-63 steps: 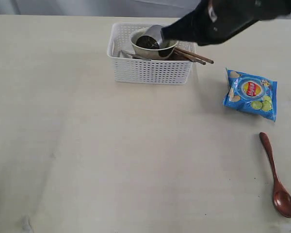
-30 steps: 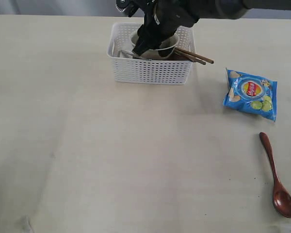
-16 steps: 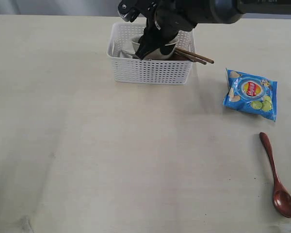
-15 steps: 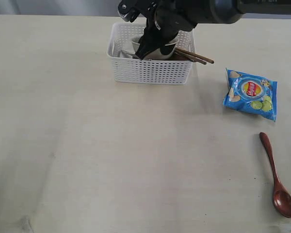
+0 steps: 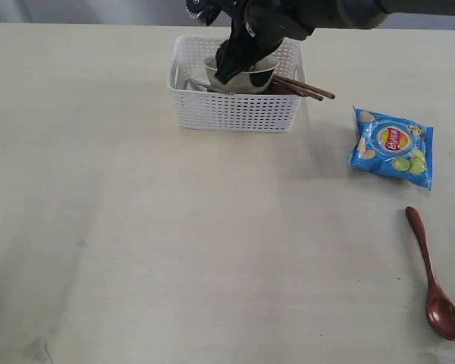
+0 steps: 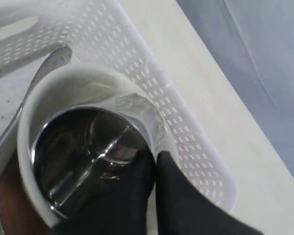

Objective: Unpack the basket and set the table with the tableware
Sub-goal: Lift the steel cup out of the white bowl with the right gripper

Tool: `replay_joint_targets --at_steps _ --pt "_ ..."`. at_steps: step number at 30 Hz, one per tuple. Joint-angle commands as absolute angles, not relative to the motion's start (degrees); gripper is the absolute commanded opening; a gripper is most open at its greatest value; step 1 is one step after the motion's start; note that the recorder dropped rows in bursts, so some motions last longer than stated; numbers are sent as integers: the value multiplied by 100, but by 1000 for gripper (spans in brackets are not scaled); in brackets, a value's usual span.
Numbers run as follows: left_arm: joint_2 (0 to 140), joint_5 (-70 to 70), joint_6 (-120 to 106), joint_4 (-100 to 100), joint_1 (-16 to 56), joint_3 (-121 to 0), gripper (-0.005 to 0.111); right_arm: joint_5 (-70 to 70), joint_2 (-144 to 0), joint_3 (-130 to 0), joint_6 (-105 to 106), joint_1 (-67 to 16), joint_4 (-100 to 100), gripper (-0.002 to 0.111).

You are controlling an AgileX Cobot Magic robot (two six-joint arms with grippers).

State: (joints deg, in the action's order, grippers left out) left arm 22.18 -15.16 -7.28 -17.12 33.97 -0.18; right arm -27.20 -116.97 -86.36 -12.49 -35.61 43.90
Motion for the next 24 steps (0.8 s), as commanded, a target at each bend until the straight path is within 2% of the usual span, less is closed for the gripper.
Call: replay_joint_targets --at_steps 1,24 --pt "2194 -1508 -725 -1675 3386 0 0 -2808 -11444 -8657 -1403 -3558 4382 -1" --pt "2194 -1508 -725 -1675 3386 0 0 -3418 -10749 -8657 -1925 -3558 4155 -1"
